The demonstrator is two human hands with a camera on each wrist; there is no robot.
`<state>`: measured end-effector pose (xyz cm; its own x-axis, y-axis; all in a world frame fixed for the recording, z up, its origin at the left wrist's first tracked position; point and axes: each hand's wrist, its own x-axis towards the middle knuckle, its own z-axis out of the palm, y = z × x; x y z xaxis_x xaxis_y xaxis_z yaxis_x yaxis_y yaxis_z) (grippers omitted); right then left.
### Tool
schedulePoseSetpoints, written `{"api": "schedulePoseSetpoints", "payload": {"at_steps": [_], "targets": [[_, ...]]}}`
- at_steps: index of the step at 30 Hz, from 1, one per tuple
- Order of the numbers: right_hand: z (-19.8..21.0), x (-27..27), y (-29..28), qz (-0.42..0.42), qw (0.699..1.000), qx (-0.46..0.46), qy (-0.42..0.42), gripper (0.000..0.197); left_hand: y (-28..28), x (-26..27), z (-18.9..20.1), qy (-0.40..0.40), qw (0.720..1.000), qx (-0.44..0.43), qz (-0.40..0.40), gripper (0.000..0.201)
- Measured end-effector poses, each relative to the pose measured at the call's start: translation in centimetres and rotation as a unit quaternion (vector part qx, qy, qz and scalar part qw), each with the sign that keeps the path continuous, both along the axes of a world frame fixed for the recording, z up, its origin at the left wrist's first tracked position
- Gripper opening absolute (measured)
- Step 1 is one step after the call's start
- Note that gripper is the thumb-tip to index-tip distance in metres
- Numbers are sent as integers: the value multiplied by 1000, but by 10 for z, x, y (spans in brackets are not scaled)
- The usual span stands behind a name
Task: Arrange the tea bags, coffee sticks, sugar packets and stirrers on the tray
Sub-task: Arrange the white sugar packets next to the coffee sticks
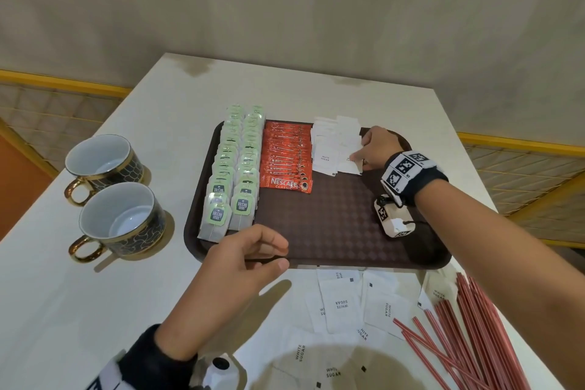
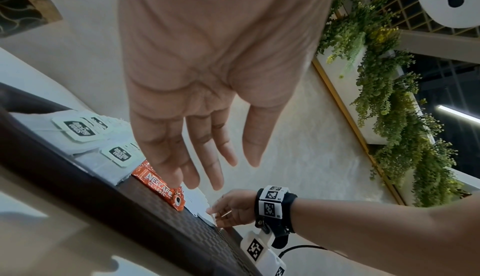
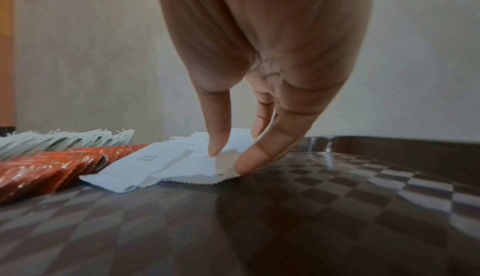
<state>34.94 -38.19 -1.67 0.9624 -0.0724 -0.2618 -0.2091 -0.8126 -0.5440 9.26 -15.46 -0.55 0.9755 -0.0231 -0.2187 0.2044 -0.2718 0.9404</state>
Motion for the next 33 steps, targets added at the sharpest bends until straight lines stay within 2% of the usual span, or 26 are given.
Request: {"api": "schedulePoseSetpoints", "payload": {"at_steps": [3,5,8,10,12,15,18,33], "targets": [[1,1,0,-3,1000,-10,-3,41,-1,0,0,3,1000,-1,2,16],[3,2,1,23,997,-52,-55,41,-1,-1,-1,5,1000,-3,3,16],[5,-1,15,147,974,-121,-124,54,-4,-2,-1,7,1000,-6,6,14],[5,-3,29,242,944,-181,-133,63,-7,-3,0,6,1000,-9,6,14],[4,0,41,287,924,-226,-118,70,-8,-4,0,5,1000,-8,8,14],[1,6,50,301,917,-252,-73,81,-7,-7,-1,10,1000,-8,18,14],[-4,9,51,302,920,-244,-45,82,-4,-8,-3,15,999,-10,30,14],[-7,17,48,297,929,-217,-36,80,-2,-2,-5,7,1000,-6,27,10]]}}
